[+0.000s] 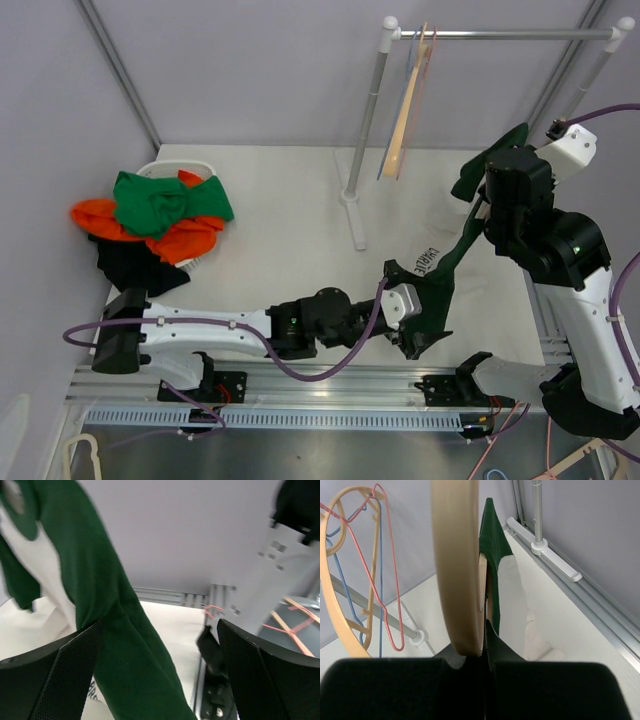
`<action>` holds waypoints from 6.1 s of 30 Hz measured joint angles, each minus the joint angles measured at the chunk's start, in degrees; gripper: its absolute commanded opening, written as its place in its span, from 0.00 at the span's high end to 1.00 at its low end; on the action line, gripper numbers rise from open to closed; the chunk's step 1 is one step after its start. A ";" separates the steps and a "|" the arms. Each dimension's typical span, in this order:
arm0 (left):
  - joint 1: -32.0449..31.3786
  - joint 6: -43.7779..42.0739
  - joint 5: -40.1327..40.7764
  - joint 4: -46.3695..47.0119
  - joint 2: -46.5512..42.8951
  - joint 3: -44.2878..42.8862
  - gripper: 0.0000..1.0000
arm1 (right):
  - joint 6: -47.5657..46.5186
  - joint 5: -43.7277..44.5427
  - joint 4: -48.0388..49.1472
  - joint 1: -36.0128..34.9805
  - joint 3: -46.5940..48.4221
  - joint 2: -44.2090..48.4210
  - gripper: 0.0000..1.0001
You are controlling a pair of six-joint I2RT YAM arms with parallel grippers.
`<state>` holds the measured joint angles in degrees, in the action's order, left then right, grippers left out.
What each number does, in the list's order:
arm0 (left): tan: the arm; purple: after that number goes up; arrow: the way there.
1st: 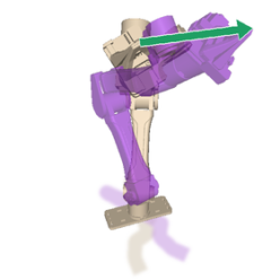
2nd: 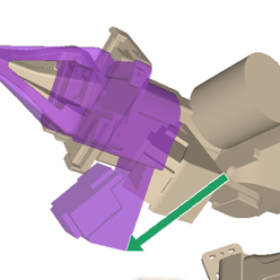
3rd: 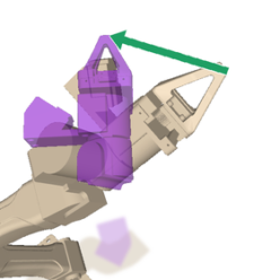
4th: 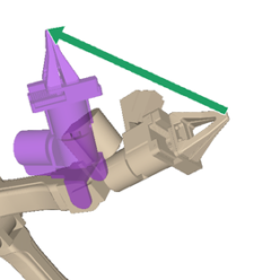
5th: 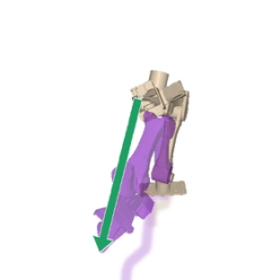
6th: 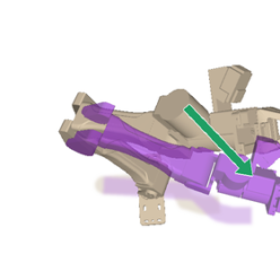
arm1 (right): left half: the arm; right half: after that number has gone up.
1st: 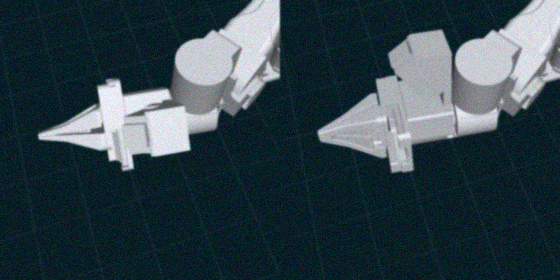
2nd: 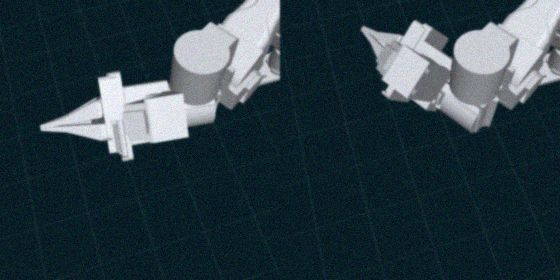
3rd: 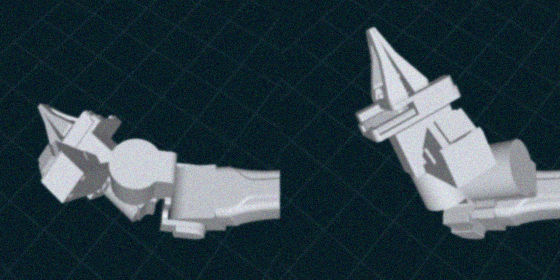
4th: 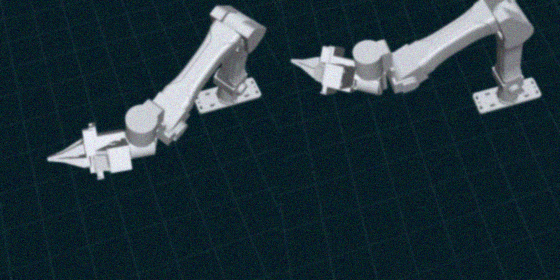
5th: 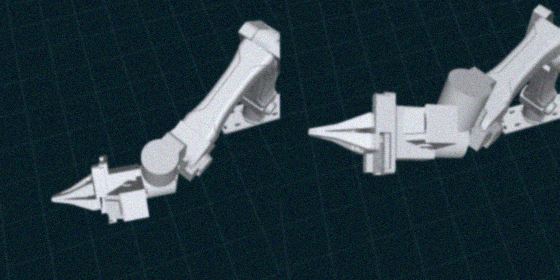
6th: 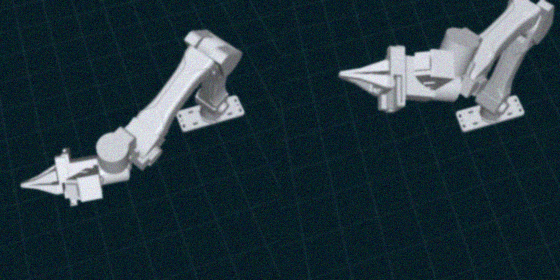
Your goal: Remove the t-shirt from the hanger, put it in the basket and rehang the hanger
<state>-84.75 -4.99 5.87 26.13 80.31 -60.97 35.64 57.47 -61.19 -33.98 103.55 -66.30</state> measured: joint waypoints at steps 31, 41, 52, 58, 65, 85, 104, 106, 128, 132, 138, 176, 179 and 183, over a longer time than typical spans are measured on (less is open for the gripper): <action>0.42 1.53 -10.82 -3.30 0.85 -0.48 0.99 | -0.63 -1.14 -1.55 -1.55 -0.37 1.18 1.00; -1.38 2.34 -25.14 1.05 -5.38 12.66 0.99 | -2.60 -15.47 -17.22 6.14 10.10 -10.23 1.00; -2.45 7.32 -14.47 -4.20 1.90 8.28 0.99 | -6.84 -41.11 -21.05 5.07 16.55 -11.15 1.00; 8.46 21.59 -12.68 -13.11 4.50 -0.33 0.99 | -7.69 -45.97 -20.35 3.32 22.21 -9.11 1.00; 21.03 30.05 -7.69 -25.24 -0.04 2.27 0.99 | -10.58 -42.82 -20.17 3.54 25.97 -6.29 1.00; 46.05 28.39 0.20 -51.49 -22.80 -13.64 0.99 | -13.03 -66.53 -15.85 3.85 9.97 -3.04 1.00; 71.80 30.86 3.69 -59.19 -30.73 -4.57 0.99 | -13.27 -80.00 -11.23 6.80 -1.46 2.21 1.00; 72.72 30.82 -0.20 -59.91 -28.11 -10.71 0.99 | -13.31 -75.84 -11.21 7.28 -1.14 2.80 1.00; 97.70 44.68 -42.38 -50.40 17.14 -75.52 0.99 | -15.76 -37.64 -2.71 15.04 -2.25 -1.68 1.00; 106.47 47.36 -42.73 -46.14 17.51 -76.43 0.99 | -16.50 -36.13 0.22 17.46 0.42 -5.70 1.00; 117.66 49.29 -42.47 -40.28 14.93 -78.07 0.99 | -16.87 -36.04 2.78 18.25 5.99 -13.99 1.00; 110.97 54.01 8.61 -84.63 18.80 -30.77 0.99 | -16.87 -40.00 13.51 20.74 14.49 -20.70 1.00; 109.70 52.52 8.79 -85.00 22.34 -31.17 0.99 | -16.87 -40.94 14.01 21.51 14.08 -19.67 1.00; 109.57 49.92 6.54 -85.48 29.75 -32.52 0.99 | -17.33 -42.32 15.54 22.56 13.86 -19.41 1.00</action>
<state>24.82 44.93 12.40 -59.35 110.06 -93.49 18.31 15.16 -45.65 -11.42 117.40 -85.71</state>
